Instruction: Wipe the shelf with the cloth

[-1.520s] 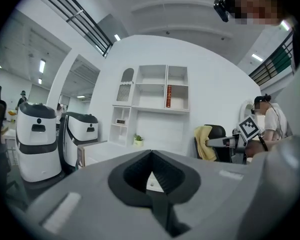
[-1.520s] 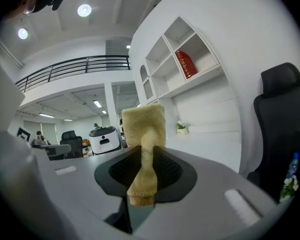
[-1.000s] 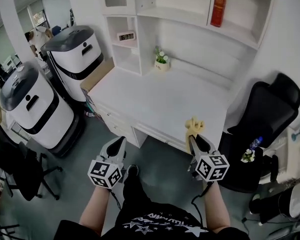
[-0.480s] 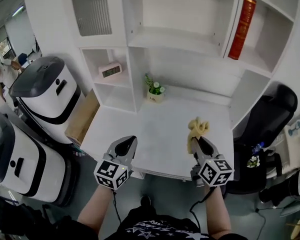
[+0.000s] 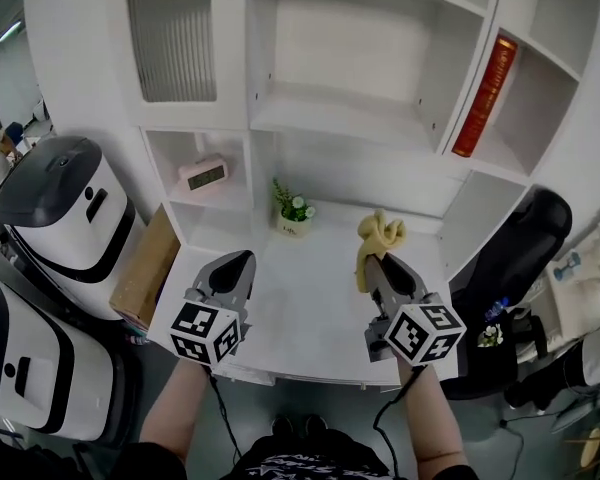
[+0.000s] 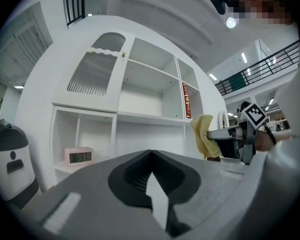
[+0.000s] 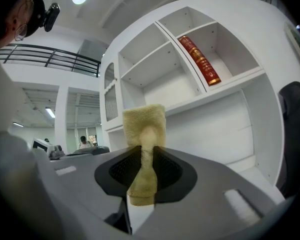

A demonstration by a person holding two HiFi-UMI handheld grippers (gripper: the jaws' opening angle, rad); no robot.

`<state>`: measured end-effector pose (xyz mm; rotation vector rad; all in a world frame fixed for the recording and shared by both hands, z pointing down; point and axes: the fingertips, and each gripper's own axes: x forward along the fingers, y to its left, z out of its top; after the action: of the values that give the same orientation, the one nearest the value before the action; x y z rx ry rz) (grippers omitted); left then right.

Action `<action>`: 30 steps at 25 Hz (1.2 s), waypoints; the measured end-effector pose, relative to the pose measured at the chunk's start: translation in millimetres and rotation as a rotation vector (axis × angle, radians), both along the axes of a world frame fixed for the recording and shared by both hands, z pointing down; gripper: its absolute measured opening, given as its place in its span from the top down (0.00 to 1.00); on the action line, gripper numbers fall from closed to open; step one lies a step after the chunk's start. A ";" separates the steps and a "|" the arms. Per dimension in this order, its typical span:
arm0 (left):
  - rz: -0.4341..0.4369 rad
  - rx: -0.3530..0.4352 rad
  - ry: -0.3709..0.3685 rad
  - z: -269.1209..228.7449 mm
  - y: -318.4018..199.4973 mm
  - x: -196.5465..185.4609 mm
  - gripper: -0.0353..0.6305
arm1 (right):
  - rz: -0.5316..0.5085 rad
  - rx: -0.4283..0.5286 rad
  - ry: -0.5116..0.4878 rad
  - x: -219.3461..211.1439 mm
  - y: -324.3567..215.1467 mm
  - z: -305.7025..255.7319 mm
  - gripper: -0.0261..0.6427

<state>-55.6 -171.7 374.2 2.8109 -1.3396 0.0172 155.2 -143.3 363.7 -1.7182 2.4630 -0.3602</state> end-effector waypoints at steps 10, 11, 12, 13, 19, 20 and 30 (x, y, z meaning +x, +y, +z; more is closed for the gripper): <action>-0.093 0.086 -0.035 -92.0 -42.8 9.9 0.94 | -0.103 0.202 -0.016 -18.0 -60.4 -133.0 0.81; -0.102 0.090 -0.032 -100.0 -47.9 11.2 0.94 | -0.116 0.224 -0.016 -19.9 -66.1 -146.8 0.81; -0.112 0.091 -0.028 -107.1 -53.3 12.6 0.94 | -0.128 0.243 -0.017 -20.9 -72.8 -159.3 0.81; -0.122 0.093 -0.025 -113.9 -59.1 14.2 0.94 | -0.137 0.256 -0.016 -20.9 -80.9 -170.5 0.81; -0.177 0.116 -0.033 -148.9 -89.5 28.0 0.94 | -0.217 0.211 0.009 -27.1 -146.5 -211.7 0.81; -0.186 0.122 -0.037 -153.3 -93.4 29.0 0.94 | -0.232 0.196 0.030 -30.9 -158.0 -215.5 0.81; -0.231 0.134 -0.054 -172.8 -134.6 8.6 0.94 | -0.255 -0.027 0.350 -73.0 -282.8 -203.0 0.81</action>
<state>-47.0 -306.2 201.4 2.7581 -1.7321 -0.0026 82.2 -426.1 160.8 -1.5945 2.9504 -0.1215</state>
